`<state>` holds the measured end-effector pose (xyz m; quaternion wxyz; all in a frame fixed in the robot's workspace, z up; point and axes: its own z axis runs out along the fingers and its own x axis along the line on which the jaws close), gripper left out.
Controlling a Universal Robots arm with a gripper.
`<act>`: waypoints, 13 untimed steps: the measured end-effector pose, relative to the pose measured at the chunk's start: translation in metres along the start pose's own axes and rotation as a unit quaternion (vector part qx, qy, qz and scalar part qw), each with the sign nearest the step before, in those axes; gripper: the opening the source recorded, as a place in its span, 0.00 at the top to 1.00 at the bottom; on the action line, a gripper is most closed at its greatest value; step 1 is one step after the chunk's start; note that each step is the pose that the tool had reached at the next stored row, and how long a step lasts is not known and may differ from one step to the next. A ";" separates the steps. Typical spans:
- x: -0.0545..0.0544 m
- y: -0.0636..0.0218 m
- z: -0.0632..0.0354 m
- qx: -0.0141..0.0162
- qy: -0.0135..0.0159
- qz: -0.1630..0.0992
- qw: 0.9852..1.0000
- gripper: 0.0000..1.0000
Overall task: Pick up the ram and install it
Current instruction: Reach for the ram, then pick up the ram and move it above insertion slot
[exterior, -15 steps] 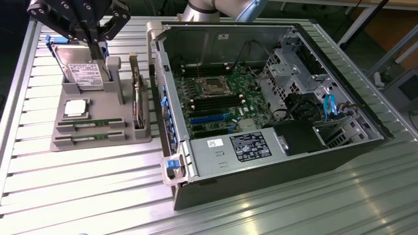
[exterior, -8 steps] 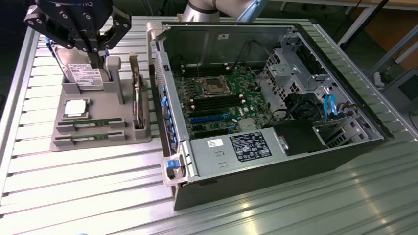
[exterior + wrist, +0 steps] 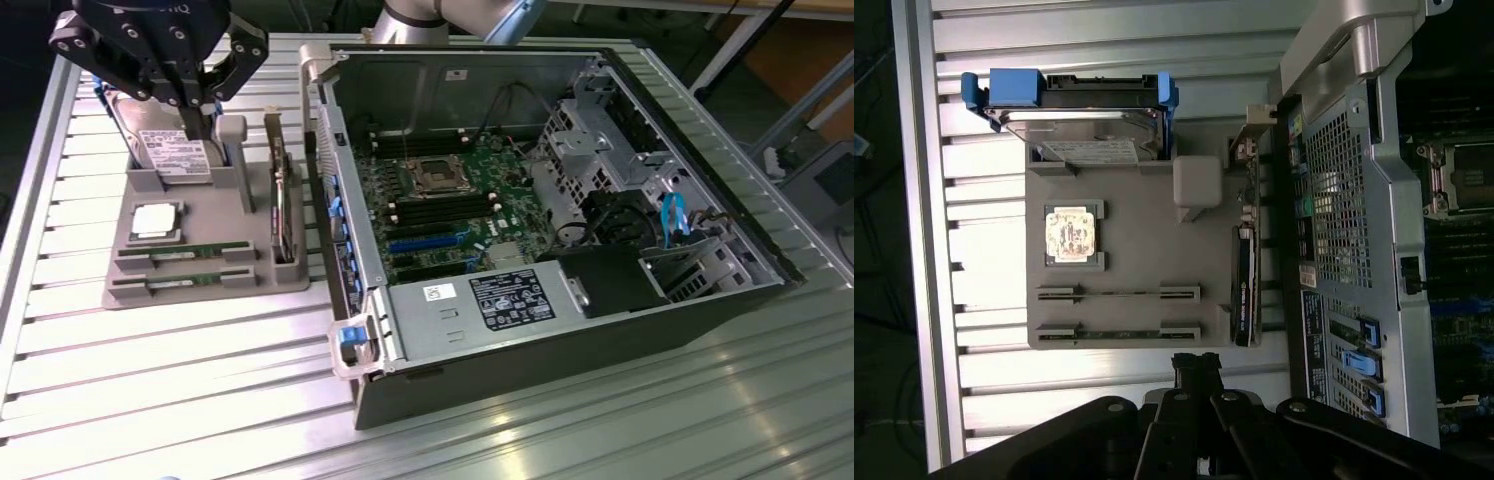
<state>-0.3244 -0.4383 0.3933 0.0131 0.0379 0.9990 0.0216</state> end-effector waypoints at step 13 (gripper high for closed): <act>0.000 0.0000 0.0000 -0.001 0.002 -0.053 0.999 0.91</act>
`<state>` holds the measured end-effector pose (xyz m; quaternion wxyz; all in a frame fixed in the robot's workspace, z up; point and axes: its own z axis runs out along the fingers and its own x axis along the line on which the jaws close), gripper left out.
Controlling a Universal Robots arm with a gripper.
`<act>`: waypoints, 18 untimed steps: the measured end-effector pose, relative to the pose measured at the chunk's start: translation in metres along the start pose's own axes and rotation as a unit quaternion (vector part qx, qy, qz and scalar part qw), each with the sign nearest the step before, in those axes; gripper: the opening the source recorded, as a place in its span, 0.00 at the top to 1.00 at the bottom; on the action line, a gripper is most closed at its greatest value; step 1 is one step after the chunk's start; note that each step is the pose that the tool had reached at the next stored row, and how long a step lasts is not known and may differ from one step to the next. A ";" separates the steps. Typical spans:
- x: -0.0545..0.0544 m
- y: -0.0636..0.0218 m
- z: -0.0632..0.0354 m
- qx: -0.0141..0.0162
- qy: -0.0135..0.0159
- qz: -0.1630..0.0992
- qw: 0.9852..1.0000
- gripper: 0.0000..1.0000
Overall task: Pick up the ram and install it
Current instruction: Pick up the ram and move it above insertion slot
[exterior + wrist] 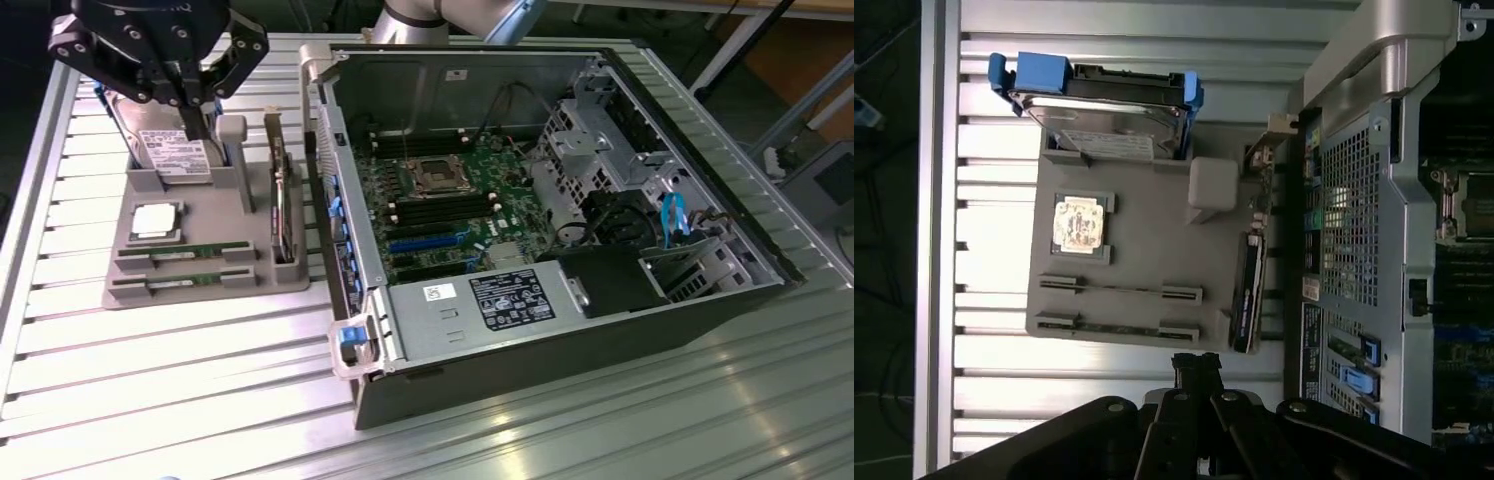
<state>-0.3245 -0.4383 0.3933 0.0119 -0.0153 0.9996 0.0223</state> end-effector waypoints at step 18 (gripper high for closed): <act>0.000 0.0000 0.0000 -0.004 0.007 -0.150 0.989 0.91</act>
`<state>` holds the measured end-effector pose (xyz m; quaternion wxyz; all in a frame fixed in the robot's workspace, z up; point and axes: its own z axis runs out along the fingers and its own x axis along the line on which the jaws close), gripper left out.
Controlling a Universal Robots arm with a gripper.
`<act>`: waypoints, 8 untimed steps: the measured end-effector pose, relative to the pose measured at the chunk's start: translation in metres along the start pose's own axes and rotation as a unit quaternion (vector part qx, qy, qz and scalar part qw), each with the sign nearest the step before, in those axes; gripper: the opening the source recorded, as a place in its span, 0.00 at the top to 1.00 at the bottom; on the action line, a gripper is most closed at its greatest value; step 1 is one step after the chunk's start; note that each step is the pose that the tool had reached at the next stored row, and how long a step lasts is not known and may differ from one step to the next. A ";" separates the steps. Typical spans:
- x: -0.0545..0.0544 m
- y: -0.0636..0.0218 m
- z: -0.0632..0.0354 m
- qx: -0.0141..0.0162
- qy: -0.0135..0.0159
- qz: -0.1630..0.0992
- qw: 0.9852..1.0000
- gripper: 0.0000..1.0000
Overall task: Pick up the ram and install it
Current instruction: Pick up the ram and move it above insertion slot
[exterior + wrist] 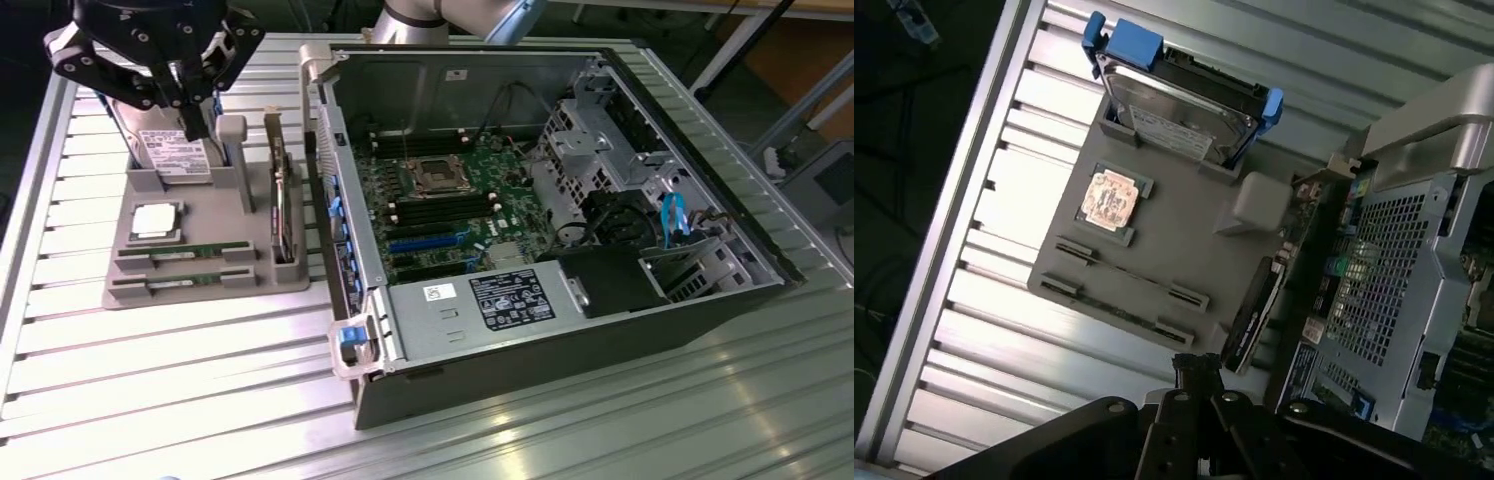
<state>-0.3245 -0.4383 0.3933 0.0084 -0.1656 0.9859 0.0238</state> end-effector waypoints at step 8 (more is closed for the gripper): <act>0.000 0.0000 0.0000 -0.002 0.003 -0.072 0.997 0.91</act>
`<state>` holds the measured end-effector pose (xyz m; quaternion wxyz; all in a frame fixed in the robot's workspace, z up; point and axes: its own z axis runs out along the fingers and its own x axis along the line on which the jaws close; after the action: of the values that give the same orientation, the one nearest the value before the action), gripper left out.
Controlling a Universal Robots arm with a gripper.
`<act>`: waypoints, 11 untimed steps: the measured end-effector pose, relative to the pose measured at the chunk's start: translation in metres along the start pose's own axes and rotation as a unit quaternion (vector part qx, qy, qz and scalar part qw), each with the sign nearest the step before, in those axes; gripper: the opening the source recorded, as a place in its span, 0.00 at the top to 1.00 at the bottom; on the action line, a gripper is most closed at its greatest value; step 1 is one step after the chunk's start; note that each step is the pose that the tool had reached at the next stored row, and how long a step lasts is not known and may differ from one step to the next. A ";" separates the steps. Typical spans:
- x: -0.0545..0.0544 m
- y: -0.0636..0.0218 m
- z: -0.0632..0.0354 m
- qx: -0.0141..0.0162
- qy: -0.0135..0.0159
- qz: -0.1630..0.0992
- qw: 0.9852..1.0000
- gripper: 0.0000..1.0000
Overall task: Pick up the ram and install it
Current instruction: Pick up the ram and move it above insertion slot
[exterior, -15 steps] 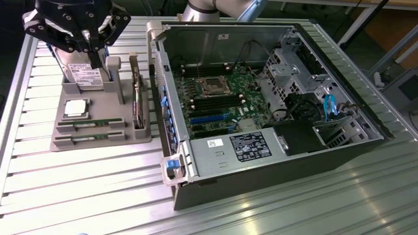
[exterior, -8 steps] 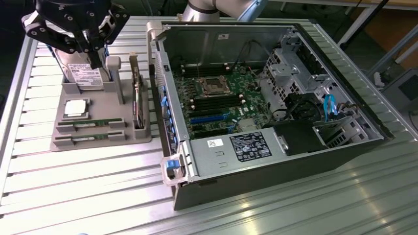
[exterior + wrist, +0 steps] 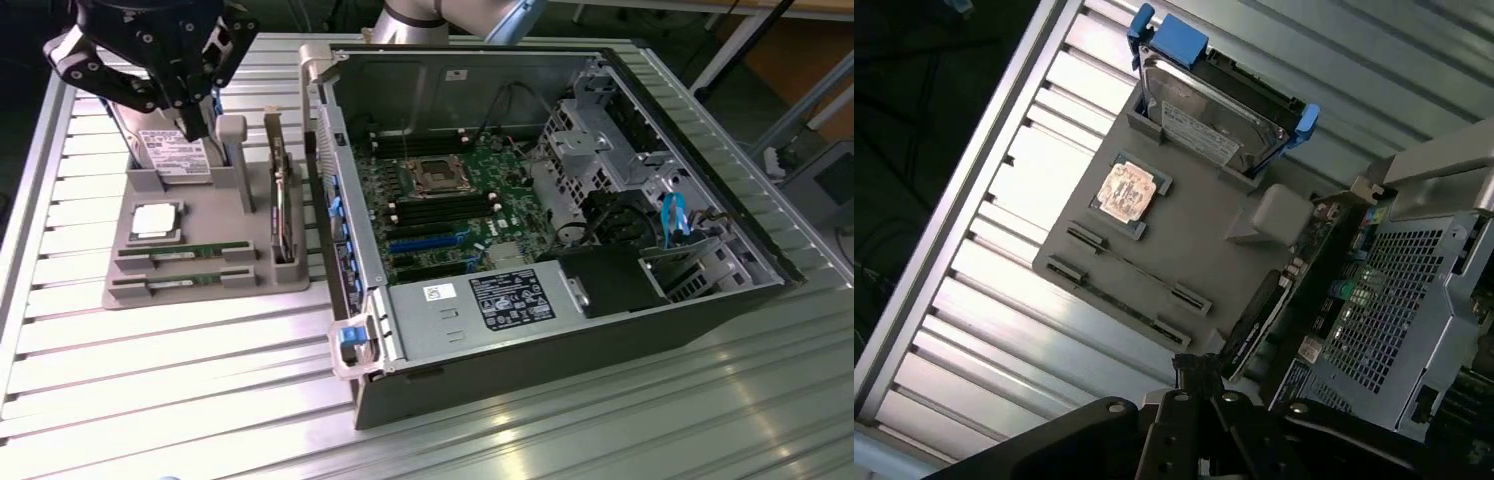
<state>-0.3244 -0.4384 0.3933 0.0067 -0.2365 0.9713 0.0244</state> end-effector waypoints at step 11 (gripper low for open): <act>0.000 0.0000 0.0000 -0.002 0.004 -0.080 0.997 0.91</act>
<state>-0.3245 -0.4383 0.3933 0.0047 -0.3134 0.9493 0.0248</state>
